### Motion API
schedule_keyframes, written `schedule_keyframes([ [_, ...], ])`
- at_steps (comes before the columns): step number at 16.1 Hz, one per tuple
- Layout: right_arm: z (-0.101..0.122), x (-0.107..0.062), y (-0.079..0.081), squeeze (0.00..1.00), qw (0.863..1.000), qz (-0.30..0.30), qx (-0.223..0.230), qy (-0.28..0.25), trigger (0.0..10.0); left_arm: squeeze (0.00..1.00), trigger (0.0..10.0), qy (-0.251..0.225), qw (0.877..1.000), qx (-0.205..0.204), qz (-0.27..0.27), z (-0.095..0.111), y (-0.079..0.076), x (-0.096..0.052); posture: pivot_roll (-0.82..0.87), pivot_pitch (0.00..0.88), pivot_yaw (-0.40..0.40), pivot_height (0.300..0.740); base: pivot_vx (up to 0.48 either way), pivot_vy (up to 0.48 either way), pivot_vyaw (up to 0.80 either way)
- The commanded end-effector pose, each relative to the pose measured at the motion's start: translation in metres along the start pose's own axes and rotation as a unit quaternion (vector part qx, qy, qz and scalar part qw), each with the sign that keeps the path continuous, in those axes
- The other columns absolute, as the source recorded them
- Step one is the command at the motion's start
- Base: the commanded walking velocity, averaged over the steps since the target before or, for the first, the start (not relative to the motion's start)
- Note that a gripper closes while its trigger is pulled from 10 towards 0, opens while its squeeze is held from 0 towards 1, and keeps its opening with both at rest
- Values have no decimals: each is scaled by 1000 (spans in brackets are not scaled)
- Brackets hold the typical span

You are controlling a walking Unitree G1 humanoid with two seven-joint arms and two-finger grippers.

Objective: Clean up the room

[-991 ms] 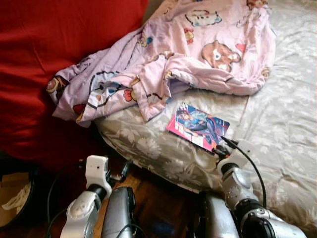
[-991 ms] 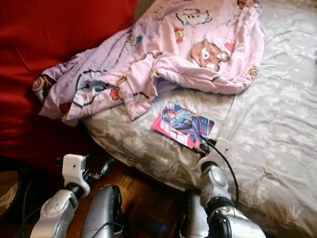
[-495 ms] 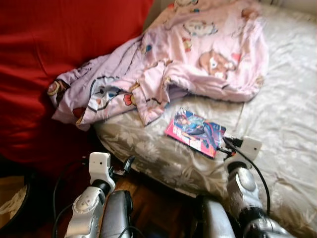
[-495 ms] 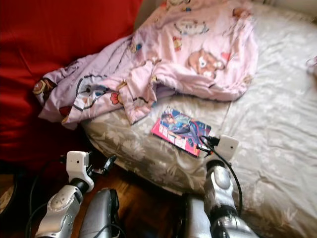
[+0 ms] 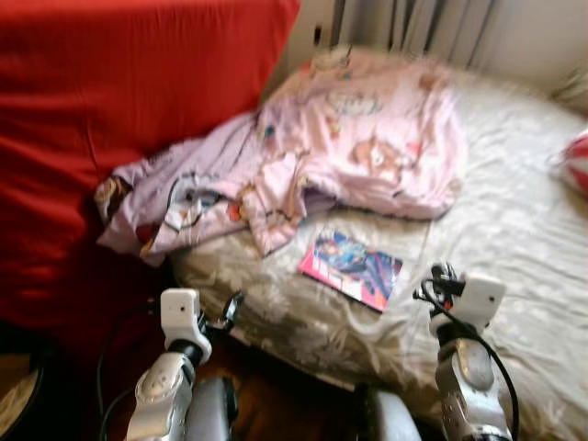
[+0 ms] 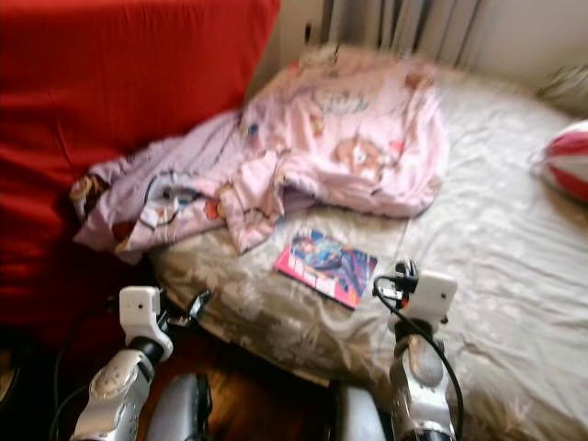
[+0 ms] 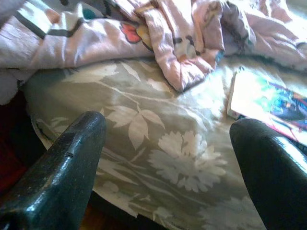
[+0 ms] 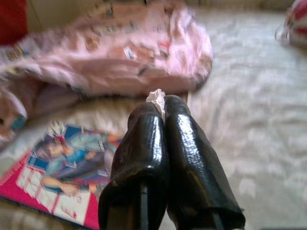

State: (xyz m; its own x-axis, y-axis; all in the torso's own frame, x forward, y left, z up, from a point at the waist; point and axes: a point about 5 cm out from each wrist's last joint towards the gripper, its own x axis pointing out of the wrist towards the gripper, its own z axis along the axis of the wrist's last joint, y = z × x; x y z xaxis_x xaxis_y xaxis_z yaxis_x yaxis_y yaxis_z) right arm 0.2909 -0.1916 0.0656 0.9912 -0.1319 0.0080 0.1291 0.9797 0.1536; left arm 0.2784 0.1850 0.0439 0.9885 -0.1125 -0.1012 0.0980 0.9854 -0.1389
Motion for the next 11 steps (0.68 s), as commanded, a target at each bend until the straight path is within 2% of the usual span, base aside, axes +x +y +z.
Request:
schedule_keyframes([
  [1, -2, -1, 3, 0, 1000, 13, -8, 11, 0, 0, 10000, 5, 1000, -4, 11, -3, 2, 1, 42, 1, -68, 582, 0, 0, 0],
  [2, -9, -1, 1, 0, 999, 10, -12, 33, 9020, 0, 10000, 7, 1000, -1, 12, -4, 2, 3, 44, 20, -71, 582, 0, 0, 0],
  [3, -10, 0, 2, 0, 999, 16, 1, 40, 10000, 0, 10000, 6, 1000, 0, 13, -3, 2, 5, 56, 15, -73, 582, 0, 0, 0],
  [5, -8, -1, 9, 0, 999, 37, 10, 39, 10000, 0, 10000, 7, 1000, 1, 16, -3, 3, 6, 50, 15, -74, 582, 0, 0, 0],
  [6, -9, -1, 13, 0, 997, 58, -7, 45, 10000, 0, 10000, 10, 1000, 2, 18, -5, 6, 6, 49, 28, -72, 597, 0, 0, 0],
  [7, -12, -1, 14, 0, 996, 62, -20, 53, 10000, 0, 10000, 13, 1000, 4, 20, -6, 7, 6, 51, 29, -71, 612, 0, 0, 0],
  [11, -33, -4, 6, 0, 994, 46, -17, 99, 10000, 0, 10000, 42, 999, 17, 19, -16, 11, 6, 52, 49, -61, 657, 0, 0, 0],
])
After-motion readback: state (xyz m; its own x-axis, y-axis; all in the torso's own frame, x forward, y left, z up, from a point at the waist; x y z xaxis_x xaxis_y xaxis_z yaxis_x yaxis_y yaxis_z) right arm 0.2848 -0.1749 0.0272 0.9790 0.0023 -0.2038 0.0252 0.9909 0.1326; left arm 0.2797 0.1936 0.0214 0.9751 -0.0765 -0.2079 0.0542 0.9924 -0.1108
